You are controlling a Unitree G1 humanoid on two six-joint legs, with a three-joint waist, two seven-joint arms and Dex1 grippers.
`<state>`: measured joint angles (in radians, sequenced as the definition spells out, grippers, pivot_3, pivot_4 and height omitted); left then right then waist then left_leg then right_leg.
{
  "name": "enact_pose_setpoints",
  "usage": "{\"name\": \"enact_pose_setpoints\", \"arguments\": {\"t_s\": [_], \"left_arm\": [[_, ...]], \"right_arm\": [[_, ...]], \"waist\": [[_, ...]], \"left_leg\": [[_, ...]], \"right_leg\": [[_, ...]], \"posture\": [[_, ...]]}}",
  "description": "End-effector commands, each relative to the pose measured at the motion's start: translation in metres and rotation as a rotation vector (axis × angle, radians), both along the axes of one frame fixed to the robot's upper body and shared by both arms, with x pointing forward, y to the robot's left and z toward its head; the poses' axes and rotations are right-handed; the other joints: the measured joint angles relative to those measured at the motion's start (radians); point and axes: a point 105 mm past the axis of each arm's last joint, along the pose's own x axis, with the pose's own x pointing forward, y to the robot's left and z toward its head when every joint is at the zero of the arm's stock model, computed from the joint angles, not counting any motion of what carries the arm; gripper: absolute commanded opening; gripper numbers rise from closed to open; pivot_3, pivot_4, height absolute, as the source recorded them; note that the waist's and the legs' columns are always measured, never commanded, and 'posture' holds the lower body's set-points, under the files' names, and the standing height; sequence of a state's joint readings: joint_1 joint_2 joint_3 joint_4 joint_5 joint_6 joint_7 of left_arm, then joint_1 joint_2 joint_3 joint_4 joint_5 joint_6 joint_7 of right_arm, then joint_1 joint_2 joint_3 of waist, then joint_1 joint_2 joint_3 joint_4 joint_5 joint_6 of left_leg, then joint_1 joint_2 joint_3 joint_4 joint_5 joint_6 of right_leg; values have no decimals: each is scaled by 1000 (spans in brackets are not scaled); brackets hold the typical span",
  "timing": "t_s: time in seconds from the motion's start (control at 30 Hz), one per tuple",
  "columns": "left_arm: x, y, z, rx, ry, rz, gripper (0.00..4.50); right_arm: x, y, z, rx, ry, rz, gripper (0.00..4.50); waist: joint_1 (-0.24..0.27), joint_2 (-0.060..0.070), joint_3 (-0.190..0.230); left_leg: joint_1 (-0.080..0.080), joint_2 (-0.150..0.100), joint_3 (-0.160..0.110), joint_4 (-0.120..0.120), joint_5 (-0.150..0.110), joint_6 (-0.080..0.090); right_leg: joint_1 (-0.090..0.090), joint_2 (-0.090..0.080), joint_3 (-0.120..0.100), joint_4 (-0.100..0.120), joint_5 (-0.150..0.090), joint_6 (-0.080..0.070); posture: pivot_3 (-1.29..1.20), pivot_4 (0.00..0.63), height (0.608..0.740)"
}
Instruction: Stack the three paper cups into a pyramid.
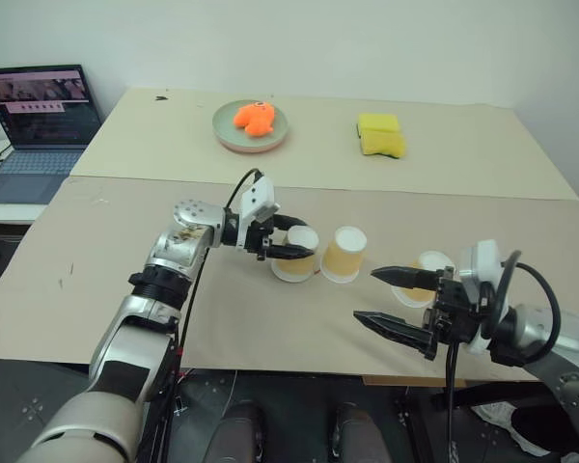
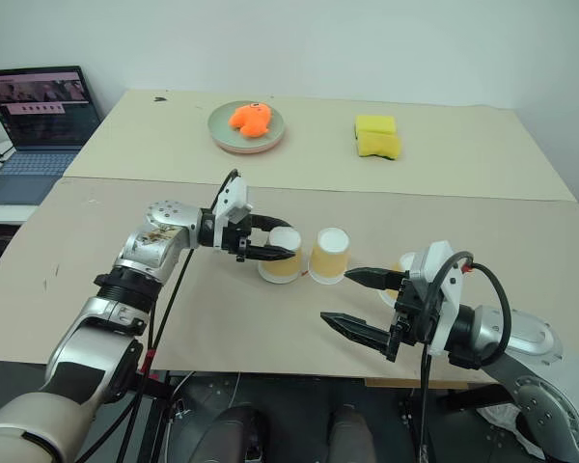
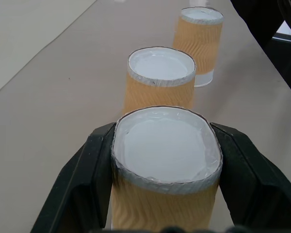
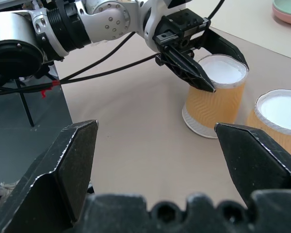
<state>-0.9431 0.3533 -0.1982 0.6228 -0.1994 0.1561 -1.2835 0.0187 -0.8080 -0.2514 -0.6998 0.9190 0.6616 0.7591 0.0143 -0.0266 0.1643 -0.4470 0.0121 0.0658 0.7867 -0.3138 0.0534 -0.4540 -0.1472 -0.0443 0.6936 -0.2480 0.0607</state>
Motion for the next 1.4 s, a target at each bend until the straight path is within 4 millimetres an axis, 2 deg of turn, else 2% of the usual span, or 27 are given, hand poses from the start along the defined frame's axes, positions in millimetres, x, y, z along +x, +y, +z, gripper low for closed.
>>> {"name": "enact_pose_setpoints", "arguments": {"t_s": [0.03, 0.37, 0.43, 0.47, 0.53, 0.7, 0.93, 1.03, 1.17, 1.23, 1.3, 1.4], "left_arm": [[8, -4, 16, -34, -54, 21, 2508], [10, -12, 13, -85, -22, 40, 2508], [7, -13, 12, -93, -6, 23, 3499], [5, -13, 11, -96, 4, 14, 3650], [3, -14, 10, -107, 26, 13, 4395], [1, -10, 10, -94, -14, 37, 4452], [-23, 15, 50, -276, 98, 14, 4452], [-28, 30, 77, -376, 79, 67, 4452], [-30, 40, 109, -441, -4, 124, 4452], [-34, 38, 119, -429, -56, 115, 4452], [-42, 32, 121, -389, -101, 74, 4452], [-62, 22, 114, -308, -130, -37, 4452]], "right_arm": [[-4, 1, 11, 13, -61, 5, 4500], [-4, -1, 12, 12, -65, -9, 4500], [-4, -2, 12, 9, -65, -11, 4500], [-4, -2, 12, 6, -64, -11, 4500], [-4, -3, 12, 8, -64, -11, 4500], [-4, -3, 12, 5, -64, -8, 4500], [0, -7, 12, 2, -73, -25, 4500], [3, -11, 10, -4, -66, -36, 4500], [17, -30, 5, -52, -84, -149, 4500], [26, -46, 12, -72, -134, -250, 4500], [33, -66, 23, -73, -179, -367, 4500], [29, -96, 39, -90, -225, -504, 4500]], "waist": [[-1, 0, 0], [-1, 0, 0], [-1, 0, 0], [-1, 0, 0], [-2, 0, 0], [-2, 0, 0], [-5, 0, 0], [-5, 0, 0], [-2, 0, 0], [0, 0, 0], [0, 0, 0], [1, 0, 0]], "left_leg": [[0, 0, 0, 0, 0, 0], [0, 0, 0, 0, 0, 0], [0, 0, 0, 0, 0, 0], [0, 0, 0, 0, 0, 0], [0, 0, 0, 0, 0, 0], [0, 0, 0, 0, 0, 0], [0, 1, -1, 0, 0, -1], [0, 1, -1, 0, 0, -1], [1, 1, -1, 0, 0, -1], [1, 0, -1, 0, 1, -1], [1, 0, -1, 0, 1, -2], [1, 0, 0, 0, 4, -6]], "right_leg": [[0, 0, 0, 0, 0, 0], [0, 0, 0, 0, 0, 0], [0, 0, 0, 0, 0, 0], [0, 0, 0, 0, 0, 0], [-1, 0, 0, 0, 0, 0], [-1, 0, 0, 0, 0, 0], [-1, 0, 0, 1, 0, 0], [-1, 0, 1, 1, 0, 0], [0, 0, 1, 0, 0, 0], [0, 0, 0, 0, 0, 0], [0, 0, 0, 0, 0, 0], [0, 0, 1, 0, 0, 0]], "posture": [[0, 150, 673], [0, 150, 673], [0, 150, 673], [0, 150, 673], [0, 150, 673], [0, 150, 673], [0, 150, 673], [0, 150, 673], [0, 150, 673], [0, 150, 673], [0, 150, 673], [0, 150, 673]]}}
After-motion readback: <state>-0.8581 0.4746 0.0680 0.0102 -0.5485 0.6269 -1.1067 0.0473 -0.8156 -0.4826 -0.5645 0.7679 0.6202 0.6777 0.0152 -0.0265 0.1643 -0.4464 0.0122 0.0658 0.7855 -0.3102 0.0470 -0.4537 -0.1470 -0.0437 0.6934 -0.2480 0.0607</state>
